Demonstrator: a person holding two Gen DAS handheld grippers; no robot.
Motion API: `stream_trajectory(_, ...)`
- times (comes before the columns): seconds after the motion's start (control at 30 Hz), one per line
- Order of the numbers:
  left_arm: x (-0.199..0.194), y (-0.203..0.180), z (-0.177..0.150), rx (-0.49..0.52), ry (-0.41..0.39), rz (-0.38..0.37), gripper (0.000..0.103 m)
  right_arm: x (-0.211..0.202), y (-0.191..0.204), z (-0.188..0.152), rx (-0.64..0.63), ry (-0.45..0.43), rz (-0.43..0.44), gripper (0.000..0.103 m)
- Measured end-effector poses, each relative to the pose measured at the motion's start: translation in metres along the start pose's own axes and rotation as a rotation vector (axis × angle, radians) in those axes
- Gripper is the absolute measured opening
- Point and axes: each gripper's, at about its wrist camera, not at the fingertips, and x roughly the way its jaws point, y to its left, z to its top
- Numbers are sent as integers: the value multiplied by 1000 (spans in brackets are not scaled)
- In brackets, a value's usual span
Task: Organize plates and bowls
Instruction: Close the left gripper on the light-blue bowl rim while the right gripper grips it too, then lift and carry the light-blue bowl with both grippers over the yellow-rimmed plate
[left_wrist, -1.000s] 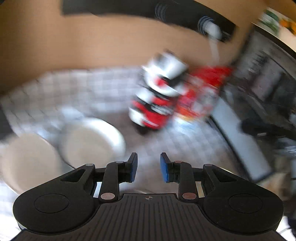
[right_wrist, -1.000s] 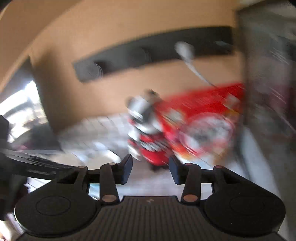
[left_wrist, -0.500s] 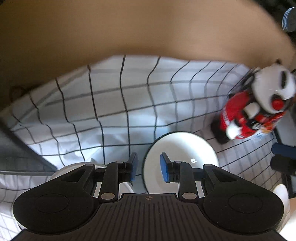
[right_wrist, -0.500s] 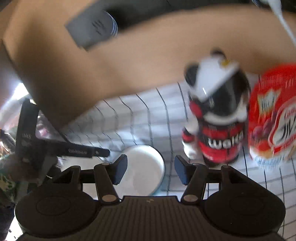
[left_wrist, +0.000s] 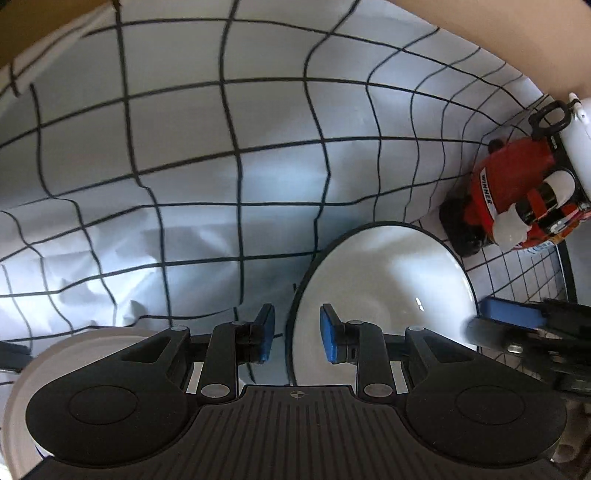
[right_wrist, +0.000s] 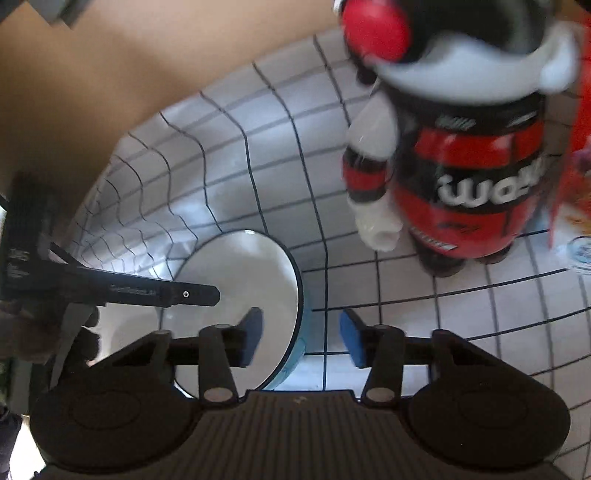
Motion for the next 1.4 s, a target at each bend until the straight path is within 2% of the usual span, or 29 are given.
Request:
stream_trajectory(0.1,2,-3,-1,8,-1,-5,30,18,4,0,-18,11,-22,43)
stream_trajectory(0.3,5,-4,1,-2,3,6,32,42,-4,-3,48,101,40,43)
stream_trajectory(0.43,9,-13,3,13,16,26,33,44,-7,-4,40,132,74,30)
stream_trajectory(0.57,18,-29,4,25,40,-23,33,34,-14,-5,23,127,35,29)
stream_trajectory(0.77,28,-58,-1,62,68,-89,32,9,-48,-14,85,114,17,29)
stream_trajectory(0.87,34,-66,-3,58,77,-80,32,4,-57,-17,99,106,20,29)
stream_trajectory(1.0,49,-69,-9,45,111,-46,25,9,-55,-19,92,101,1,29)
stream_trajectory(1.4,57,-67,-9,17,128,-56,24,22,-48,-21,80,101,-19,31)
